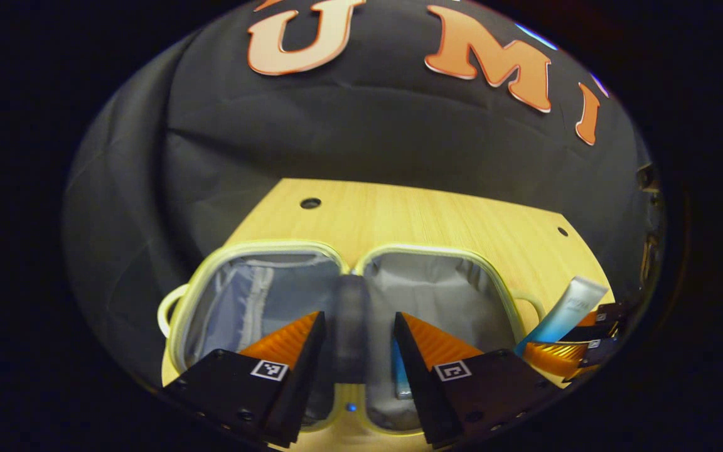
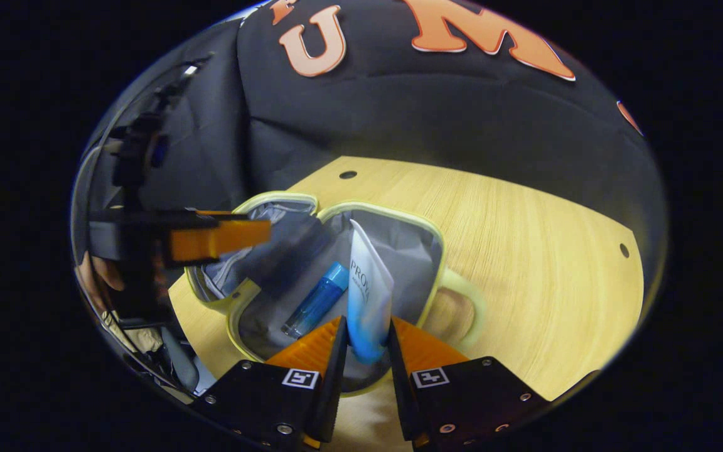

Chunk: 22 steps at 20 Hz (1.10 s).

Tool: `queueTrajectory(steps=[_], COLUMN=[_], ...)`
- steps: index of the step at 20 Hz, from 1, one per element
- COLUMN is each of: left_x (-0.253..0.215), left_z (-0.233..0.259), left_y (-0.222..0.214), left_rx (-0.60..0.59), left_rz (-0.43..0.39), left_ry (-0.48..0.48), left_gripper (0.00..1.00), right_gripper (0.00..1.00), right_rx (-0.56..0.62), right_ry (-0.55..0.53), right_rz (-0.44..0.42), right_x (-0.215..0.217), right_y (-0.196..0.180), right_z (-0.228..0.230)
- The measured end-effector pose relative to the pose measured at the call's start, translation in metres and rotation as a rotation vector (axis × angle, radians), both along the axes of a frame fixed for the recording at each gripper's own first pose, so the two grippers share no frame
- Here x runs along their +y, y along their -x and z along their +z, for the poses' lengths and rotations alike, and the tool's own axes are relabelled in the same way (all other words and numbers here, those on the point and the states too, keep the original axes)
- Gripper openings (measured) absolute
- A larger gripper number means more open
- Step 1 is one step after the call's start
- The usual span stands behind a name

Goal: First open the suitcase, pack the skin care products into it, and then close the suitcase.

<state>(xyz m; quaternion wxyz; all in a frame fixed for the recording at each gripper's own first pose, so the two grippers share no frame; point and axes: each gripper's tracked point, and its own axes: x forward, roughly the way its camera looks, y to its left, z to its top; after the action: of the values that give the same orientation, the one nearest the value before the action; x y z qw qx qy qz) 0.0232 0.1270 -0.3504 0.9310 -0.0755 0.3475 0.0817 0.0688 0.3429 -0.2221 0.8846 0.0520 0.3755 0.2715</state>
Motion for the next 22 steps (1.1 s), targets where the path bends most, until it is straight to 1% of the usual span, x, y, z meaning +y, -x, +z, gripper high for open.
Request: queueTrajectory(steps=[1, 2, 3, 4, 6, 9, 10, 11, 14, 17, 18, 19, 22], left_x=[0.012, 0.022, 0.037, 0.050, 0.077, 0.118, 0.128, 0.137, 0.170, 0.199, 0.206, 0.214, 0.234], left_z=[0.010, 0.018, 0.027, 0.030, 0.036, 0.030, 0.024, 0.018, 0.004, -0.012, -0.017, -0.021, -0.035], left_y=[0.006, 0.010, 0.017, 0.023, 0.035, 0.058, 0.066, 0.075, 0.100, 0.111, 0.114, 0.116, 0.119], left_rx=[-0.016, -0.030, -0.043, -0.051, -0.063, -0.038, -0.019, -0.006, 0.036, 0.069, 0.074, 0.077, 0.095], left_rz=[0.018, 0.034, 0.056, 0.075, 0.120, 0.185, 0.203, 0.221, 0.278, 0.320, 0.329, 0.339, 0.364], left_ry=[-0.012, -0.022, -0.040, -0.053, -0.080, -0.095, -0.086, -0.068, -0.030, -0.017, -0.012, -0.009, 0.019], left_gripper=[0.71, 0.75, 0.84, 0.85, 0.86, 0.86, 0.86, 0.86, 0.86, 0.86, 0.86, 0.86, 0.86], right_gripper=[0.40, 0.40, 0.40, 0.40, 0.40, 0.40, 0.36, 0.40, 0.40, 0.40, 0.45, 0.40, 0.40], right_rx=[0.022, 0.049, 0.073, 0.093, 0.132, 0.234, 0.241, 0.244, 0.295, 0.301, 0.305, 0.318, 0.314], right_ry=[0.005, 0.008, 0.013, 0.020, 0.028, 0.057, 0.055, 0.052, 0.075, 0.090, 0.086, 0.083, 0.074], right_rz=[-0.006, -0.005, -0.009, -0.013, -0.020, -0.036, -0.052, -0.070, -0.105, -0.130, -0.140, -0.147, -0.173], right_x=[0.005, 0.009, 0.010, 0.011, 0.014, 0.016, 0.017, 0.022, 0.023, 0.022, 0.022, 0.022, 0.019], right_y=[-0.002, 0.003, 0.004, 0.003, 0.002, 0.008, 0.006, 0.003, 0.004, 0.002, 0.002, 0.004, 0.006], right_z=[-0.007, -0.010, -0.012, -0.015, -0.020, -0.037, -0.037, -0.039, -0.049, -0.050, -0.051, -0.050, -0.044])
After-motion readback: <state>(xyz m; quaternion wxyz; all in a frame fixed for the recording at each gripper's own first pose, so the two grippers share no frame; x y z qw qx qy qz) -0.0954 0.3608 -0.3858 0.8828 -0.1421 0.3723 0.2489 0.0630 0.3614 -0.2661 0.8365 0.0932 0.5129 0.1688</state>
